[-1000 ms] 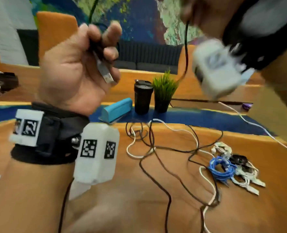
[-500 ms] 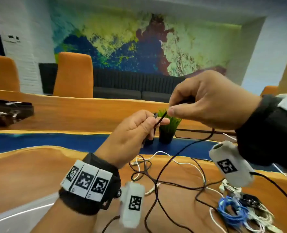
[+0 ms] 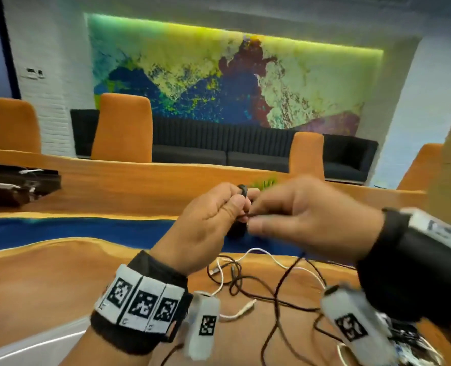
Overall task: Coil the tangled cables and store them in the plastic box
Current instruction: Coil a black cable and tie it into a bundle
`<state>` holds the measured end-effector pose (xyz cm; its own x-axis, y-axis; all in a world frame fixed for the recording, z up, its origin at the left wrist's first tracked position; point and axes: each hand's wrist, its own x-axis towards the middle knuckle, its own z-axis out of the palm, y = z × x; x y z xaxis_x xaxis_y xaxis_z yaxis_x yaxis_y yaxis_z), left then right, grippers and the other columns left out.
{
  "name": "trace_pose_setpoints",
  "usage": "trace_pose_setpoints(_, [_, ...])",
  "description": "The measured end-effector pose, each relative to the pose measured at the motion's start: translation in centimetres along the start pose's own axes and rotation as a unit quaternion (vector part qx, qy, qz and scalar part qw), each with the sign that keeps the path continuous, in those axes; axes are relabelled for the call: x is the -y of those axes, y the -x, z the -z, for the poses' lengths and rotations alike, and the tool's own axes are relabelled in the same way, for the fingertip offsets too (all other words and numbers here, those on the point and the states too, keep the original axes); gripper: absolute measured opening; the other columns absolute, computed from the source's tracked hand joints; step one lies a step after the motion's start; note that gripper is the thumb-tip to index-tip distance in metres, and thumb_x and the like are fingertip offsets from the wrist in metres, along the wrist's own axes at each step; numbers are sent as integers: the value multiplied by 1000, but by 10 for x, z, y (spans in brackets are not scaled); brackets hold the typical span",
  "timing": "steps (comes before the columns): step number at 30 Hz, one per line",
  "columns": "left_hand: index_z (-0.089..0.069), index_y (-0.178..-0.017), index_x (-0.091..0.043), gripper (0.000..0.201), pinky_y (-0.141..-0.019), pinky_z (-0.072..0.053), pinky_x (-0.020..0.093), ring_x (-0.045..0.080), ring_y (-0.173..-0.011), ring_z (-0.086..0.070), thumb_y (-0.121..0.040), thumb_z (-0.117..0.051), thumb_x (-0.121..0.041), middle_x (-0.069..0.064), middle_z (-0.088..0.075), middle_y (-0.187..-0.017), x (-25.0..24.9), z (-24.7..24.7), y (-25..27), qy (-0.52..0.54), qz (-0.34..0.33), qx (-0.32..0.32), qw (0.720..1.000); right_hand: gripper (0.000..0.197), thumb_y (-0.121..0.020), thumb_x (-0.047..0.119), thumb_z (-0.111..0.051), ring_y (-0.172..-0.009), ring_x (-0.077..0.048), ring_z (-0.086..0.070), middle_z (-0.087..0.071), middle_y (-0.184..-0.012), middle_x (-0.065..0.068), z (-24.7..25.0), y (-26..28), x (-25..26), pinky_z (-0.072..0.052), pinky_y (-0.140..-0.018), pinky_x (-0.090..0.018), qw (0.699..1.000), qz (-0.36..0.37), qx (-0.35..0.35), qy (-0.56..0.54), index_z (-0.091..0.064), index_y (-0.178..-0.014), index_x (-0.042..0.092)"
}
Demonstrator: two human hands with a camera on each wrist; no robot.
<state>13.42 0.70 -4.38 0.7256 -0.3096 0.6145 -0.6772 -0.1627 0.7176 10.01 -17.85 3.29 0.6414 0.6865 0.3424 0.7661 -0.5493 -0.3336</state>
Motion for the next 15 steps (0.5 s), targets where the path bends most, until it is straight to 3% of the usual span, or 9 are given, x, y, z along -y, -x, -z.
trace_pose_setpoints(2, [-63,-84,-20,31,-66,-33,34,19,-88,-56,-100,-40,-34,-7,-65,-84,-3,-4,1,103,49,14,993,7,-86,20,-72,-56,-4,-58,-65,-63,11,27,-10,1,-46,-54,-19,993,12,-112,-40,-71,-79,18])
trace_pose_setpoints(4, [-63,-82,-22,31,-60,-20,37,23,-80,-49,-98,-41,-35,6,-69,-92,-10,-7,1,257,90,37,962,9,-86,13,-71,-47,1,-51,-58,-51,16,39,-20,-11,-37,-48,-9,974,-6,-204,-93,-69,-77,11])
trace_pose_setpoints(7, [-58,-83,-17,26,-59,-32,27,14,-71,-51,-98,-41,-30,24,-67,-120,-25,-5,2,407,75,48,909,13,-90,16,-66,-45,2,-47,-55,-50,18,19,-26,-40,-34,-50,-14,954,-92,-265,-109,-71,-79,14])
trace_pose_setpoints(9, [-60,-85,-16,28,-65,-42,33,25,-87,-61,-99,-40,-30,25,-66,-120,-24,-3,1,386,57,27,920,18,-95,19,-60,-47,0,-44,-55,-55,13,-14,-16,-48,-35,-51,-20,970,-143,-157,-115,-74,-85,15])
trace_pose_setpoints(11, [-59,-90,-11,31,-88,-51,51,35,-117,-60,-100,-38,-32,8,-69,-119,-12,-4,1,240,38,0,970,20,-98,20,-54,-50,-1,-45,-54,-63,6,-39,-3,-37,-39,-51,-21,980,-162,2,-113,-71,-90,11])
trace_pose_setpoints(12, [-58,-93,-9,32,-99,-50,50,29,-123,-58,-100,-37,-33,1,-68,-122,-6,-5,1,151,27,-2,988,20,-98,20,-54,-52,0,-45,-54,-65,4,-42,0,-29,-39,-51,-19,983,-148,51,-94,-68,-90,8])
trace_pose_setpoints(13, [-59,-96,-7,33,-102,-49,42,19,-122,-59,-100,-38,-32,-4,-67,-123,-1,-5,1,70,15,2,997,21,-97,21,-56,-53,-1,-46,-54,-67,3,-39,0,-23,-40,-51,-19,987,-125,71,-71,-66,-88,5])
trace_pose_setpoints(15, [-61,-94,-12,28,-87,-49,22,0,-102,-61,-102,-39,-27,-14,-67,-106,2,-5,0,-9,6,4,1000,19,-93,21,-62,-56,-2,-48,-57,-65,7,-19,-4,-11,-43,-54,-22,996,-77,45,-29,-67,-81,7])
